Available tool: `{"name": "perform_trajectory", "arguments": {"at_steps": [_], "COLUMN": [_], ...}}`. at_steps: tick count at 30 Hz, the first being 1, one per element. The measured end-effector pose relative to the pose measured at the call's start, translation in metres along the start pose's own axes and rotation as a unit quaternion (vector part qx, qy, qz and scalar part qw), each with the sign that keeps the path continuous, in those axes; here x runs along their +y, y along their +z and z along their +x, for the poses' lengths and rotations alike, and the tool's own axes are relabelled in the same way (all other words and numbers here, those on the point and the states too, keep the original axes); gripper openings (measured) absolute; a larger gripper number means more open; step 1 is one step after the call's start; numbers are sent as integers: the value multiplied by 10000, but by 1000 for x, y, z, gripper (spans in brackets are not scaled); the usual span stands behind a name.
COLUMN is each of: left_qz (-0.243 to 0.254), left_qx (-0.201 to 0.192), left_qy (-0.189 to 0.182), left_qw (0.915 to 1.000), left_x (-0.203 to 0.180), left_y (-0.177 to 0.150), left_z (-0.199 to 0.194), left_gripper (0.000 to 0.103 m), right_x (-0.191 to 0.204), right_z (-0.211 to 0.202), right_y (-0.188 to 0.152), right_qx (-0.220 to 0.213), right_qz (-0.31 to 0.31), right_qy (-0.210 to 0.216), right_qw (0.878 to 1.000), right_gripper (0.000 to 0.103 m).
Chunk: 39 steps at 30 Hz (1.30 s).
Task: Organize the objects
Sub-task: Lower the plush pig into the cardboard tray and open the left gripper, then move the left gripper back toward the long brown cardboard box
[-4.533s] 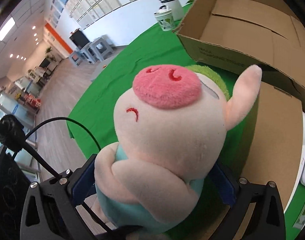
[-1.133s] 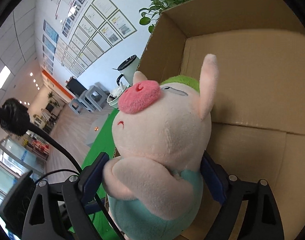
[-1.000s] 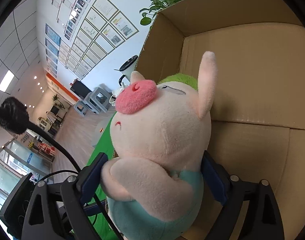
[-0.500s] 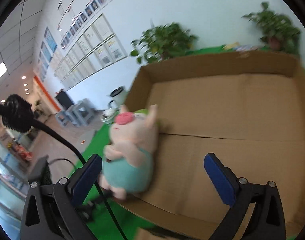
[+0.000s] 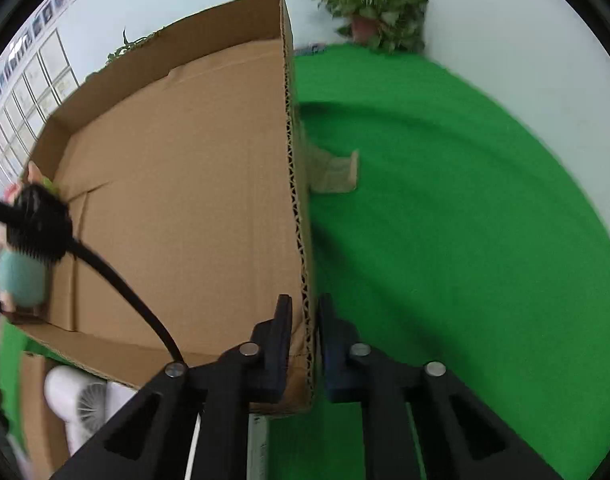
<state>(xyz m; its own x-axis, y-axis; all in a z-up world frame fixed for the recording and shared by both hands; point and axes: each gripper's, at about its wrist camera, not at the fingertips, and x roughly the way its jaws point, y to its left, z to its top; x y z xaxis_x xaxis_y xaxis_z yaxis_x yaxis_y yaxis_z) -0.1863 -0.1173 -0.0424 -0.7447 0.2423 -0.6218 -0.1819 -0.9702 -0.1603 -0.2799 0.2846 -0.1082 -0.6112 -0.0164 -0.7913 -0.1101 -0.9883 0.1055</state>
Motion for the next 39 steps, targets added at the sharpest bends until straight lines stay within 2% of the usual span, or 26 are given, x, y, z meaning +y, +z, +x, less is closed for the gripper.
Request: {"name": "perform_trajectory", "arguments": {"at_steps": [2, 5, 9, 11, 12, 13, 14, 15, 16, 17, 19, 20, 23, 26, 28, 33, 34, 39], "left_qz": [-59, 14, 221, 290, 308, 300, 269, 234, 227, 236, 300, 354, 483, 462, 343, 166, 148, 142], "left_qx": [-14, -45, -70, -15, 37, 92, 122, 73, -53, -209, -590, -780, -1194, -1308, -1389, -1351, -1327, -1363], "left_qy": [-81, -112, 150, 189, 196, 215, 252, 313, 411, 528, 858, 940, 1088, 1181, 1080, 762, 769, 917], "left_qw": [9999, 9999, 9996, 9994, 9993, 9993, 9992, 9992, 9989, 9981, 9941, 9919, 9857, 9833, 9838, 9878, 9881, 9863], "left_x": [-1, -8, -14, -13, -13, -11, -10, -10, -11, -15, -26, -35, -63, -85, -95, -106, -107, -119], "left_y": [-2, -7, -9, -8, -8, -8, -8, -8, -8, -8, -9, -10, -15, -19, -22, -27, -28, -34], "left_z": [-2, -3, 1, 1, 0, -1, -4, -10, -20, -31, -57, -71, -105, -123, -132, -139, -139, -147], "left_gripper": [71, 71, 71, 71, 71, 71, 71, 71, 71, 73, 75, 82, 83, 83, 83, 83, 83, 82], "right_x": [-1, -3, 7, 9, -8, -8, -6, -1, 4, 11, 33, 47, 87, 122, 144, 182, 184, 177], "right_z": [3, 2, 3, 4, -2, -3, -5, -9, -19, -32, -62, -79, -113, -140, -157, -184, -189, -189], "right_y": [-3, -8, -4, -2, -11, -11, -10, -8, -8, -8, -13, -19, -34, -53, -70, -101, -110, -110], "right_qx": [-21, 29, 84, 99, 110, 122, 121, 101, 21, -122, -532, -756, -999, -1085, -1111, -1127, -1155, -1308], "right_qz": [25, -24, -3, 9, 15, 42, 95, 126, 96, 28, -164, -284, -588, -695, -788, -1082, -1099, -1039], "right_qy": [-11, -41, -153, -211, -226, -241, -225, -224, -220, -211, -142, -58, 335, 693, 899, 727, 686, 568], "right_qw": [10000, 10000, 9998, 9997, 9997, 9996, 9996, 9996, 9997, 9997, 9983, 9967, 9927, 9892, 9866, 9850, 9848, 9843], "right_gripper": [1, 1, 1, 2, 3, 4, 9, 14, 35, 65, 97, 103, 103, 103, 103, 103, 103, 103]}}
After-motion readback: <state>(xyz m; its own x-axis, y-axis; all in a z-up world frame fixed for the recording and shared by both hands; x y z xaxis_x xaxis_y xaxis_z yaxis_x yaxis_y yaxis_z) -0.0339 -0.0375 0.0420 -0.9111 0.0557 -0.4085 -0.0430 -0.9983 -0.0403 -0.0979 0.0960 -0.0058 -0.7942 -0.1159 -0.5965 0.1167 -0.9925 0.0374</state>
